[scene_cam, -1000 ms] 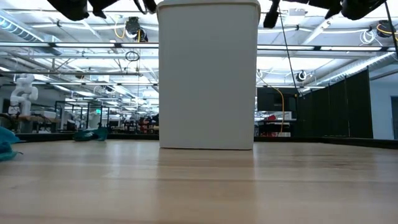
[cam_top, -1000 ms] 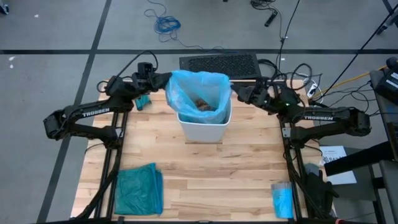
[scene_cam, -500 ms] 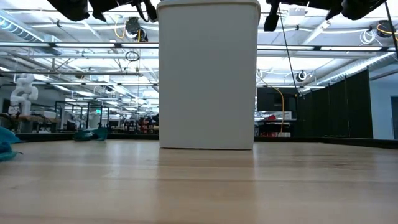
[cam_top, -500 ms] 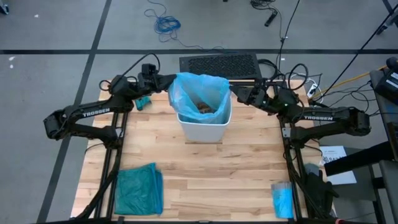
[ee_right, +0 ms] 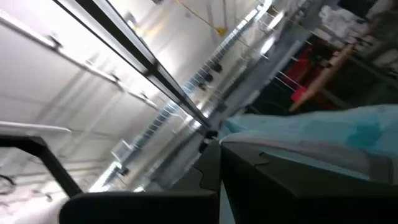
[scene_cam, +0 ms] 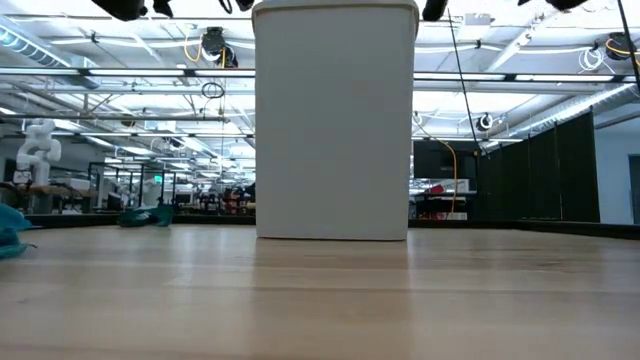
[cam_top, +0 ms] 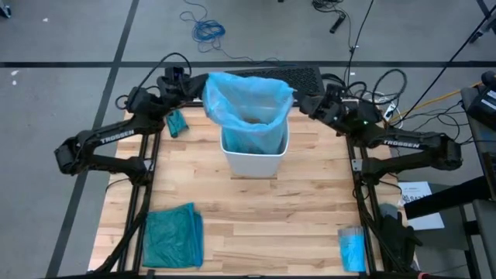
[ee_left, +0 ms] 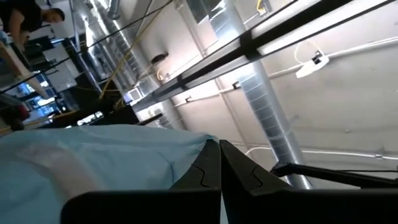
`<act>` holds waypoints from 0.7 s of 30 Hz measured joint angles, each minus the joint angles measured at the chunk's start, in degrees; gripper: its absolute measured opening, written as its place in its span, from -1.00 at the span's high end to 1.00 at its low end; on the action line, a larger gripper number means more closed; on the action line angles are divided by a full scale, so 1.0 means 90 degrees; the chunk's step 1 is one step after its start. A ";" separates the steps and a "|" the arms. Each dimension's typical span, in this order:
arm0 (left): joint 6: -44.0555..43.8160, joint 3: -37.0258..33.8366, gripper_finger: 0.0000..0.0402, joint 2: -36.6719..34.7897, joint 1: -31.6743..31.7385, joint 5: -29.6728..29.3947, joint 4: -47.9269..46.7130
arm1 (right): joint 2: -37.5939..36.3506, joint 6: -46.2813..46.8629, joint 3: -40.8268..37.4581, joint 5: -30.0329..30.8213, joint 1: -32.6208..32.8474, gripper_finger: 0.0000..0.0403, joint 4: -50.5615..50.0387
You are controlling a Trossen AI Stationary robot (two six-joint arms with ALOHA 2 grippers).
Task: Place trash/remove bag and relplace
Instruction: Remove the blue trash bag from the white trash bin
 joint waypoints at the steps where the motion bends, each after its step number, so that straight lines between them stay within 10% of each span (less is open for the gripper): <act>1: -0.0002 0.0032 1.00 0.0005 0.0000 -0.0002 -0.0063 | 0.0000 -0.0075 0.0080 0.0000 0.0000 1.00 -0.0247; 21: 0.0681 0.0391 1.00 0.0139 -0.0040 0.0645 -0.0853 | 0.0207 -0.0017 0.0204 0.0056 0.0019 1.00 -0.0682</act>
